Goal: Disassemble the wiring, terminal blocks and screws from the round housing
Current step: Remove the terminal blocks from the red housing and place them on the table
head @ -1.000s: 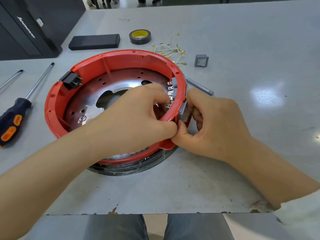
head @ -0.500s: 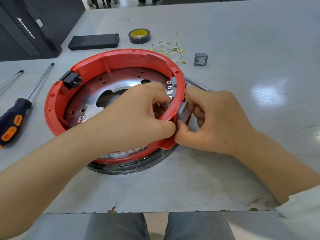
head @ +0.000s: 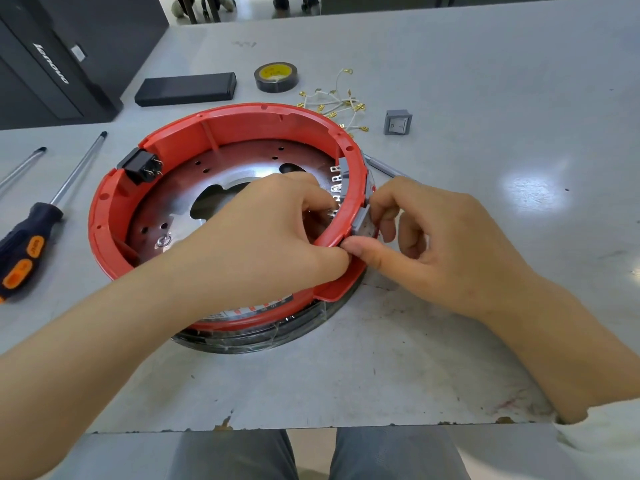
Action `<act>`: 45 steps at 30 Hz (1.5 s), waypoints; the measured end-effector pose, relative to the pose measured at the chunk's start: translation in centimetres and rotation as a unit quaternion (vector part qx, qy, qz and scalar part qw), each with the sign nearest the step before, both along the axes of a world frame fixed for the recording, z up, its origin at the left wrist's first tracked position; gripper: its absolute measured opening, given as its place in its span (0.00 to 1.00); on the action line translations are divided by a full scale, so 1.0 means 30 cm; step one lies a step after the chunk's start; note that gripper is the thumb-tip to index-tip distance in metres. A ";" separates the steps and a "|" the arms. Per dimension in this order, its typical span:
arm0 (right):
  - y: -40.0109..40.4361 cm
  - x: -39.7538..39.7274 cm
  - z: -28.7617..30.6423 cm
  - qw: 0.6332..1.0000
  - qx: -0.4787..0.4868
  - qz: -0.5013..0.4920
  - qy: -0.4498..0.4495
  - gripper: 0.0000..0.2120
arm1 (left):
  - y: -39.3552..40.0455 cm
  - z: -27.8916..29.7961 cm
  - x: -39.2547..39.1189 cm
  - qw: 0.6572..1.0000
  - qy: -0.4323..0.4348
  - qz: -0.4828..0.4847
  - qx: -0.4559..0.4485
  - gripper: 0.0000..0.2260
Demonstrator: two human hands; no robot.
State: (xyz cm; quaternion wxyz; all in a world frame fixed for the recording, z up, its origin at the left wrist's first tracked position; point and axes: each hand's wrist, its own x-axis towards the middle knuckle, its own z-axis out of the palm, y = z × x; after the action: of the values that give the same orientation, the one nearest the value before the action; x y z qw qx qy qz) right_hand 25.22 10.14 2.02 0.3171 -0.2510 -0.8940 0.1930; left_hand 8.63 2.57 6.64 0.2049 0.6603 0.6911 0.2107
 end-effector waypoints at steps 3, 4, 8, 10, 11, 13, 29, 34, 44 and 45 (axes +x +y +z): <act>0.017 -0.005 -0.012 0.998 -0.047 0.047 -0.002 0.16 | 0.001 0.002 0.000 1.000 0.000 0.000 -0.002 0.14; 0.023 -0.007 -0.017 0.997 -0.050 0.056 -0.007 0.16 | 0.001 0.003 0.000 1.000 0.000 0.000 -0.006 0.14; 0.035 -0.016 -0.033 0.996 -0.066 0.066 -0.001 0.15 | 0.003 0.004 -0.001 1.000 -0.019 -0.004 -0.007 0.14; 0.037 -0.019 -0.036 0.996 -0.066 0.065 0.003 0.16 | 0.004 0.001 -0.002 1.000 -0.017 -0.007 -0.004 0.14; 0.037 -0.022 -0.037 0.996 -0.064 0.065 0.003 0.16 | 0.003 -0.001 -0.002 1.000 -0.014 -0.007 -0.002 0.13; 0.037 -0.025 -0.037 0.995 -0.065 0.069 0.003 0.15 | 0.002 -0.004 -0.002 1.000 -0.009 -0.008 0.002 0.10; 0.042 -0.034 -0.039 0.996 -0.063 0.062 -0.005 0.13 | 0.001 -0.003 -0.006 1.000 -0.014 -0.005 0.021 0.12; 0.049 -0.034 -0.042 0.992 -0.093 0.080 0.020 0.15 | 0.008 0.002 -0.003 1.000 -0.024 -0.016 0.012 0.13; 0.033 -0.024 -0.022 0.996 -0.043 0.068 -0.044 0.13 | 0.007 0.000 -0.003 0.999 -0.037 -0.001 -0.001 0.09; 0.032 -0.023 -0.019 0.996 -0.042 0.066 -0.048 0.13 | 0.007 -0.002 -0.006 0.999 -0.035 0.001 -0.001 0.08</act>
State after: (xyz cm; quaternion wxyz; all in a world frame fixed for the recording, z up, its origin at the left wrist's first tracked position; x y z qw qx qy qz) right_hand 24.52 11.09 1.45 0.2495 -0.2134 -0.9139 0.2388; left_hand 8.46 2.78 6.58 0.2292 0.6514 0.6847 0.2331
